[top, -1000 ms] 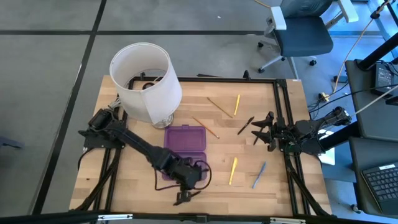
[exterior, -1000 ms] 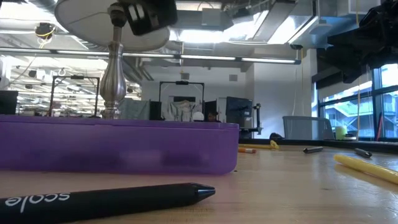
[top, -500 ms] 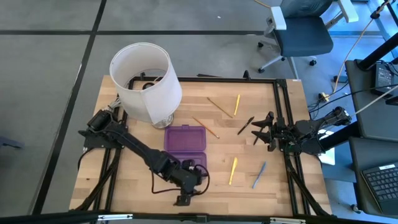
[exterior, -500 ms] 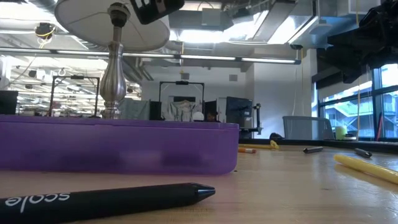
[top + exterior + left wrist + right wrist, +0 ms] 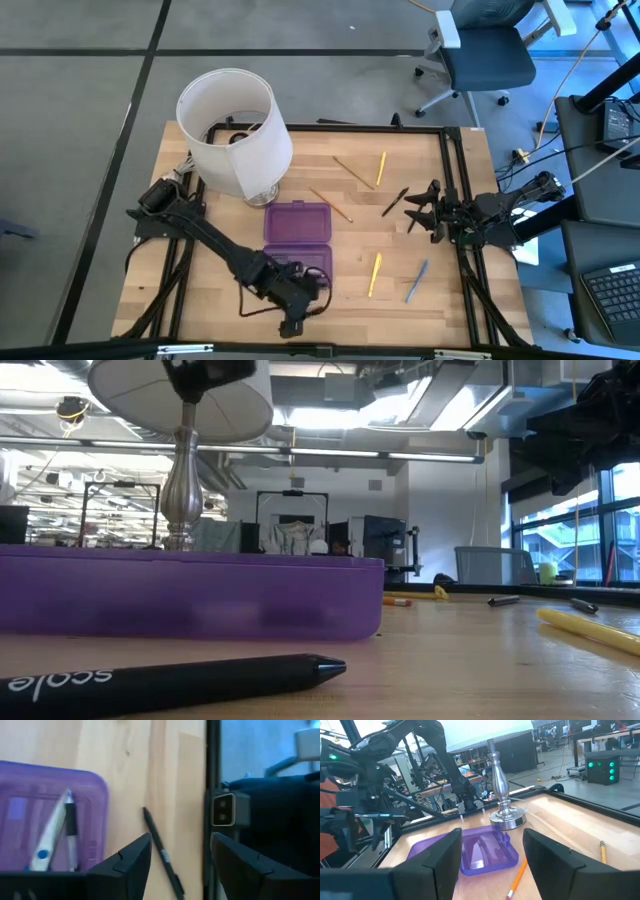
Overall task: Pick & place school supplies into a supply box
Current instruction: Put the black pen into the purple supply box
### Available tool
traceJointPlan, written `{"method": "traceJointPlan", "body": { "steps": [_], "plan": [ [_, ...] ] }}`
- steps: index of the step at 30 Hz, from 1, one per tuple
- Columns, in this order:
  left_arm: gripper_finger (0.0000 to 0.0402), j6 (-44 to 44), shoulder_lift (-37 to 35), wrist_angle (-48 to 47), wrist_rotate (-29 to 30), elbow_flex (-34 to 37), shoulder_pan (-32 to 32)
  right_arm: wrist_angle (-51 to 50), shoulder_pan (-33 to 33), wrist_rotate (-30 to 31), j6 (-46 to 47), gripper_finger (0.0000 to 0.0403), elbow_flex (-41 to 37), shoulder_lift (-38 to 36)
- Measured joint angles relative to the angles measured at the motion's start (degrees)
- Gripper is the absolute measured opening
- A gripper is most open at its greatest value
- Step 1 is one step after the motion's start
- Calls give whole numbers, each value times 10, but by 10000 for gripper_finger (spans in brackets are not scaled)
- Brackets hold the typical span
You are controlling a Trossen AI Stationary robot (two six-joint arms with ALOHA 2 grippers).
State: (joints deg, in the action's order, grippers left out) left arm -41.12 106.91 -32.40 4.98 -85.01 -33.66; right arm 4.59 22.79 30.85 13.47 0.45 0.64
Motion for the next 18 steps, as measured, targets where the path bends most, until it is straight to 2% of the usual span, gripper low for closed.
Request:
{"method": "traceJointPlan", "body": {
  "steps": [10, 18],
  "plan": [
    [196, -68, 23, -4, 45, -5, -47, 0, 0, 0, 15, 215, 0, 0],
    [196, -77, 92, -67, 38, -75, -53, 0, 0, 0, 15, 215, 0, 0]
  ]
}}
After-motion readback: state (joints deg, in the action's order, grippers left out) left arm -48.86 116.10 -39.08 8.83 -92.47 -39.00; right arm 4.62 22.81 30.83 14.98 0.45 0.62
